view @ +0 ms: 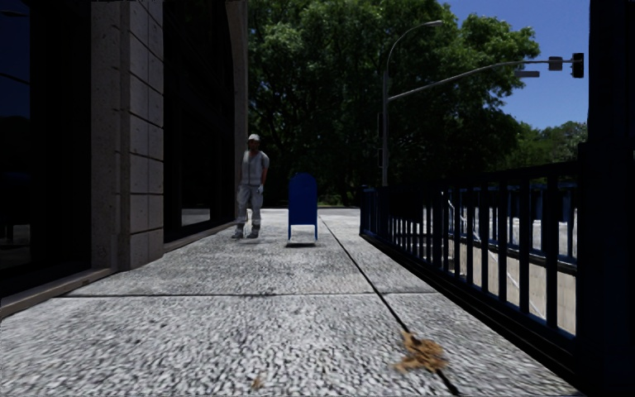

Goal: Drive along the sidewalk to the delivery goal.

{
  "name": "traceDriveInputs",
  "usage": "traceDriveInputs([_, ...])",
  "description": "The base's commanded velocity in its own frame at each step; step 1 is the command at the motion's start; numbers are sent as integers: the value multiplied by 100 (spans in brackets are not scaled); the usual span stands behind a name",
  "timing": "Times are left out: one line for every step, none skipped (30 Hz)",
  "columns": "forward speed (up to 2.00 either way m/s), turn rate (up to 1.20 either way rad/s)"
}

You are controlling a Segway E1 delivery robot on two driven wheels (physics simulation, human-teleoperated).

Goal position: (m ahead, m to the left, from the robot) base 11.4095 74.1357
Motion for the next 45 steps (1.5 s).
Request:
traceDriveInputs([159,-29])
traceDriveInputs([159,-23])
traceDriveInputs([159,-2])
traceDriveInputs([159,0])
traceDriveInputs([159,0])
traceDriveInputs([157,0])
traceDriveInputs([157,0])
traceDriveInputs([153,0])
traceDriveInputs([150,0])
traceDriveInputs([147,0])
traceDriveInputs([147,0])
traceDriveInputs([142,0])
traceDriveInputs([140,0])
traceDriveInputs([138,0])
traceDriveInputs([135,0])
traceDriveInputs([135,0])
traceDriveInputs([133,0])
traceDriveInputs([128,0])
traceDriveInputs([122,0])
traceDriveInputs([122,0])
traceDriveInputs([118,0])
traceDriveInputs([114,0])
traceDriveInputs([113,0])
traceDriveInputs([112,0])
traceDriveInputs([112,0])
traceDriveInputs([112,0])
traceDriveInputs([111,0])
traceDriveInputs([111,0])
traceDriveInputs([111,0])
traceDriveInputs([111,0])
traceDriveInputs([111,0])
traceDriveInputs([111,0])
traceDriveInputs([111,0])
traceDriveInputs([111,0])
traceDriveInputs([110,0])
traceDriveInputs([110,0])
traceDriveInputs([110,0])
traceDriveInputs([110,0])
traceDriveInputs([110,0])
traceDriveInputs([110,0])
traceDriveInputs([110,0])
traceDriveInputs([110,0])
traceDriveInputs([110,0])
traceDriveInputs([110,0])
traceDriveInputs([110,0])
